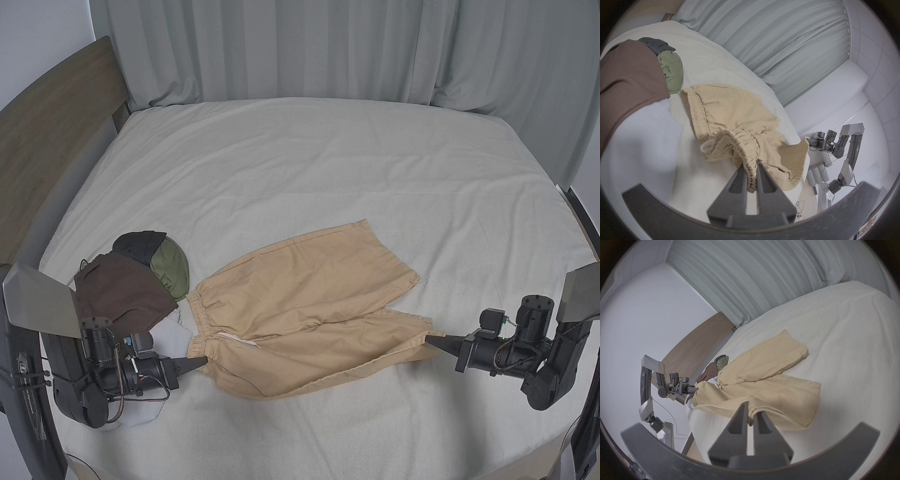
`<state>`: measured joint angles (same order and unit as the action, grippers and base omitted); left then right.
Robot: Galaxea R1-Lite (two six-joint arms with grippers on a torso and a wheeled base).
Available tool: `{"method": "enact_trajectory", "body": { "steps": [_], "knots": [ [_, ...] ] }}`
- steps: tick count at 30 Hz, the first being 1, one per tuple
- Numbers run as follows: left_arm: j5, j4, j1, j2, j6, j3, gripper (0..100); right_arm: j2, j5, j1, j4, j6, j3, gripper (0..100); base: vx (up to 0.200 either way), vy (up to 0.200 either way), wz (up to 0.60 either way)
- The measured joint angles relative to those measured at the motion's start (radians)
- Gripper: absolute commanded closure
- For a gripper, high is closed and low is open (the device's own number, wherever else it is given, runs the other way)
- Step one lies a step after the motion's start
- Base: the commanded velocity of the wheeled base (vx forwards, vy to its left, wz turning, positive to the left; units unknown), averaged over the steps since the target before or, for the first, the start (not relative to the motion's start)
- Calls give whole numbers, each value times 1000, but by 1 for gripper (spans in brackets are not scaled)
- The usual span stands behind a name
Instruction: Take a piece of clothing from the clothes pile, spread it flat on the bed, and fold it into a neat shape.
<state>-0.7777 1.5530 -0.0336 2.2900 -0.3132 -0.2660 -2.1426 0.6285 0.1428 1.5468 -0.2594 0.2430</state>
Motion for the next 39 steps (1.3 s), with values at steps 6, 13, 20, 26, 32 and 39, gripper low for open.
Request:
{"method": "enact_trajectory", "body": {
  "steps": [6, 13, 20, 26, 32, 39],
  "knots": [
    [0, 0, 1, -6, -2, -7, 100, 13, -2, 0, -1, -18, 8, 100, 0, 0, 0],
    [0, 0, 2, -7, -10, -11, 100, 28, -2, 1, -1, -29, 17, 100, 0, 0, 0],
    [9, 0, 3, -7, -10, -18, 100, 32, -4, 0, -1, -29, 28, 100, 0, 0, 0],
    [27, 0, 3, -7, -10, -26, 100, 33, -27, 1, -1, -29, 38, 100, 0, 0, 0],
    [28, 0, 3, -7, -10, -30, 100, 34, -29, 2, 0, -29, 45, 100, 0, 0, 0],
    [28, 0, 4, -7, -10, -32, 100, 36, -29, 4, 1, -29, 50, 100, 0, 0, 0]
  ]
}}
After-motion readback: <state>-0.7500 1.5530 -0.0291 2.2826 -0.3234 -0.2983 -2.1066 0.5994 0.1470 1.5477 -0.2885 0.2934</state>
